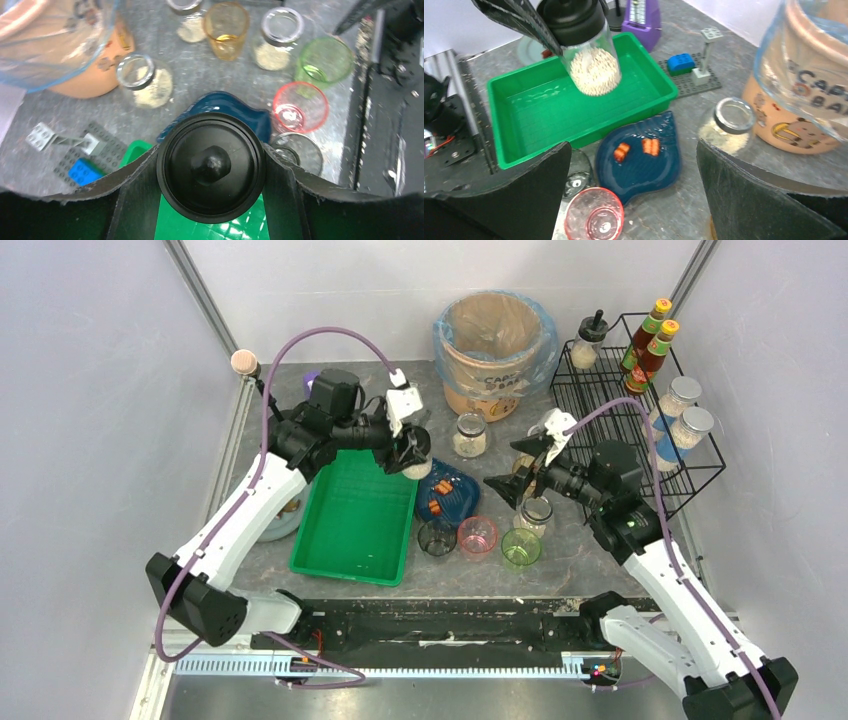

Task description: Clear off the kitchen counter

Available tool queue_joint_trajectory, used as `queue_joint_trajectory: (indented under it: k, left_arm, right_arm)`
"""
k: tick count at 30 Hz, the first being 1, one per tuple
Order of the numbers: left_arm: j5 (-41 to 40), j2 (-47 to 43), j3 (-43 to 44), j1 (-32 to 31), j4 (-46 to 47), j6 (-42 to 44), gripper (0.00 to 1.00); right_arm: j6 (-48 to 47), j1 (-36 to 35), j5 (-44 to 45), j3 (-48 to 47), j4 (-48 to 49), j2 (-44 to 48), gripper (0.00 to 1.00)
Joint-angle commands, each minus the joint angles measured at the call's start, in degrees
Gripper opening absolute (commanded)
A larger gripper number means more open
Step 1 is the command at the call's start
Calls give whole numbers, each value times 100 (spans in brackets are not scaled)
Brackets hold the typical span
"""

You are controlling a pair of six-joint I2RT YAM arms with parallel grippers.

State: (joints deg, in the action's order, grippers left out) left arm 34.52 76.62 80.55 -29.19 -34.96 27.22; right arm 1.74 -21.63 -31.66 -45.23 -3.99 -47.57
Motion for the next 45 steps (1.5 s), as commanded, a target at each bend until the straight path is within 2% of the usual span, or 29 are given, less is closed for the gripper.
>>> queue_joint_trajectory:
  k: [1, 7, 13, 23, 30, 38, 40, 45]
  left_arm:
    - [1118, -438, -261, -166, -81, 1122, 2]
    - [1673, -554, -140, -361, -510, 1482, 2]
    - [2061, -555, 16, -567, -754, 1528, 2]
    - [2138, -639, 110, -825, -779, 1490, 2]
    - [2155, -636, 150, -882, -784, 1514, 2]
    - [2160, -539, 195, -987, -784, 1500, 2]
    - [2155, -522, 224, -1010, -784, 1492, 2]
    - [2076, -541, 225, -1027, -784, 1455, 2]
  right_arm:
    - [-83, -269, -527, -311, 179, -74, 98]
    - [-331, -725, -857, -144, 347, -181, 98]
    - [-566, -1242, -1026, 216, 1079, -314, 98]
    - [-765, -1915, -1107, 110, 1464, -1073, 98]
    - [-453, -2091, -921, 317, 2008, -1204, 98]
    - [-181, -2170, -889, 383, 2351, -1363, 86]
    - [0, -2170, -829, 384, 2361, -1396, 79]
    - [50, -2170, -739, 357, 2291, -1405, 52]
